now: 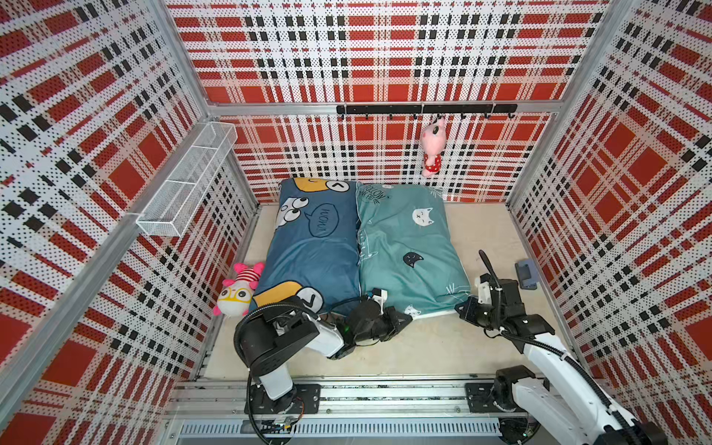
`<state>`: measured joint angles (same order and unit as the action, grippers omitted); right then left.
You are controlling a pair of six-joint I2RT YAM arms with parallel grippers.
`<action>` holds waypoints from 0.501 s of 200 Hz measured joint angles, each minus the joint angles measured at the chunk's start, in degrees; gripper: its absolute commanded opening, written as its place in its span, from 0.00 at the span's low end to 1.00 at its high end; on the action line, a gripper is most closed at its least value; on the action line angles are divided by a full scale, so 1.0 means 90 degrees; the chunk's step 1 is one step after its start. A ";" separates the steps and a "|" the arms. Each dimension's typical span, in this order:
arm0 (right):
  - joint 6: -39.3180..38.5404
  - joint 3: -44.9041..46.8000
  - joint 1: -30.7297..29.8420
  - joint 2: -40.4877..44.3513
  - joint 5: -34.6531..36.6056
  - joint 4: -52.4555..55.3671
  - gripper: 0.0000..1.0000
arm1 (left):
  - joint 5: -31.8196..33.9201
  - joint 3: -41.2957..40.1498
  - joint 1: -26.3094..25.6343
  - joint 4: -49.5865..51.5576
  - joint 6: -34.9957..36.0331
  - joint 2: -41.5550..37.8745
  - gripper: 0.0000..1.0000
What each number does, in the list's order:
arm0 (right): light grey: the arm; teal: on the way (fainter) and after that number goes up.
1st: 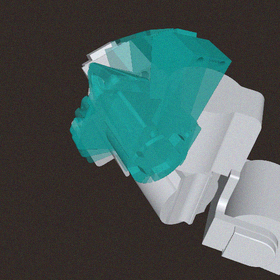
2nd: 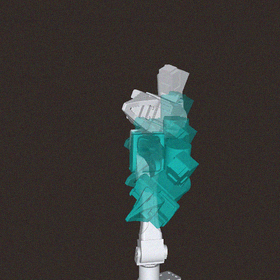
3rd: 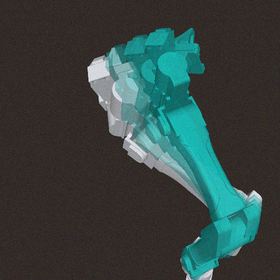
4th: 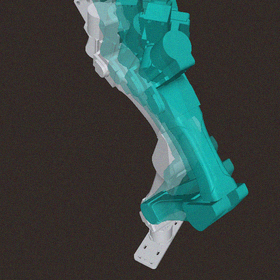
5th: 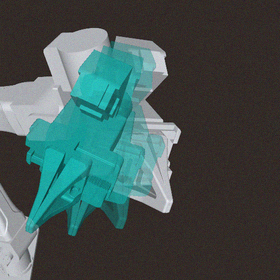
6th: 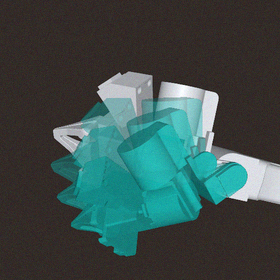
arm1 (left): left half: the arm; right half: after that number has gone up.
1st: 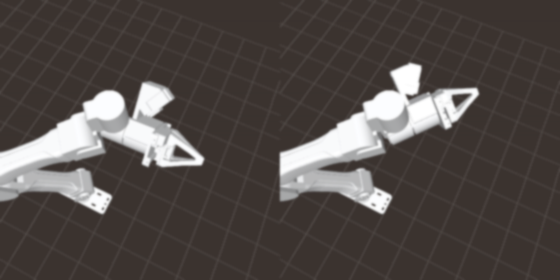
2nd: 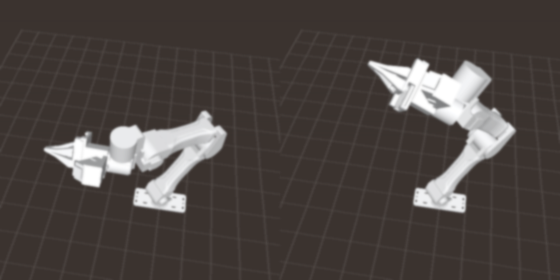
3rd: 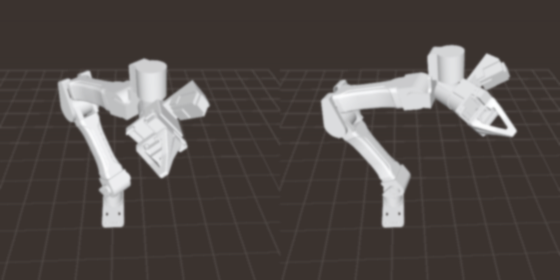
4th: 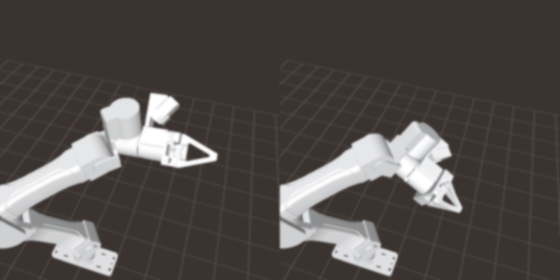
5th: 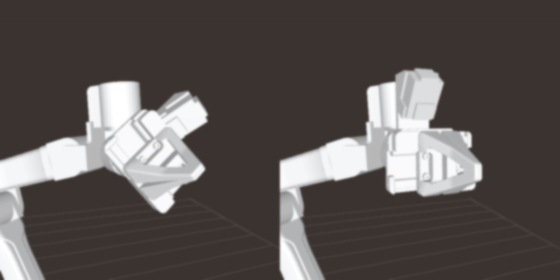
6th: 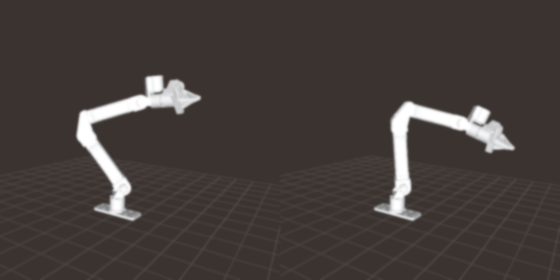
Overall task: Zip up pillowcases
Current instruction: Zip the zipper on the pillowcase, then place the pillowcase at the center of the board.
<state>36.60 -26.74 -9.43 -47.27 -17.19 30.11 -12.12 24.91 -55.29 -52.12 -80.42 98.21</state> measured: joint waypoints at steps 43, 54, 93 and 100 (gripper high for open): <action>-0.0260 -0.0182 0.0325 -0.0136 -0.0415 0.0151 0.00 | -0.0046 0.0041 0.0012 0.0027 0.0134 0.0002 0.00; -0.0294 -0.0189 0.0369 -0.0148 -0.0505 0.0141 0.15 | -0.0061 0.0100 0.0032 0.0107 0.0136 0.0007 0.00; -0.0228 -0.0126 -0.0138 0.0299 -0.0250 -0.0044 0.39 | -0.0039 0.0554 0.0189 0.0787 0.0092 0.0284 0.00; -0.0185 -0.0041 -0.0367 0.0435 -0.0274 -0.0136 0.39 | -0.0063 0.0707 0.0209 0.0877 0.0073 0.0345 0.00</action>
<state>34.94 -27.11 -12.73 -43.35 -19.66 28.88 -12.69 31.27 -53.41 -44.23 -79.77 101.32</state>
